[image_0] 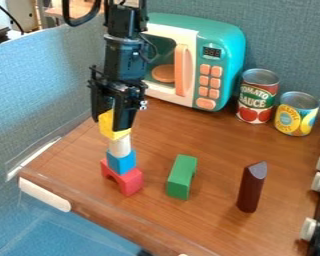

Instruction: Put the yellow cube on top of the white cylinder

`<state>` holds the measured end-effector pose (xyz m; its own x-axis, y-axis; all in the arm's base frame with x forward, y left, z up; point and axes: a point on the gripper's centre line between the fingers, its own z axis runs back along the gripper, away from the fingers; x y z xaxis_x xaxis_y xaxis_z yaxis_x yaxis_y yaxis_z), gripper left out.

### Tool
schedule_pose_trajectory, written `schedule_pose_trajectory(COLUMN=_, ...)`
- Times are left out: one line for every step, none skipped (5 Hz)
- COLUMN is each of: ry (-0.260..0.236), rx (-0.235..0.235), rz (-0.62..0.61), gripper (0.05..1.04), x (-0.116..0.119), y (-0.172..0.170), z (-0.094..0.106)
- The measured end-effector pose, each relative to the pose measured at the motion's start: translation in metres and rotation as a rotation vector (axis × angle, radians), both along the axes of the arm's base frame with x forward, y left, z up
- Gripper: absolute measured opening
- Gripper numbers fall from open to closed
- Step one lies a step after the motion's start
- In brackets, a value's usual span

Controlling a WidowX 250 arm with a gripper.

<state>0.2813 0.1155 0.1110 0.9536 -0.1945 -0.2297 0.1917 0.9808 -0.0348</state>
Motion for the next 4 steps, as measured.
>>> schedule_pose_trajectory(ry=0.001, rx=-0.001, rz=0.004, gripper=0.990, x=0.000, y=0.000, z=0.000)
schedule_pose_trajectory(ry=-0.009, rx=-0.038, rz=0.005, gripper=1.002, x=0.000, y=-0.003, z=0.000)
schedule_pose_trajectory(ry=-0.048, rx=-0.051, rz=0.014, gripper=1.001, x=-0.002, y=-0.005, z=0.017)
schedule_pose_trajectory(ry=-0.138, rx=-0.017, rz=0.068, gripper=1.001, x=0.003, y=0.007, z=0.055)
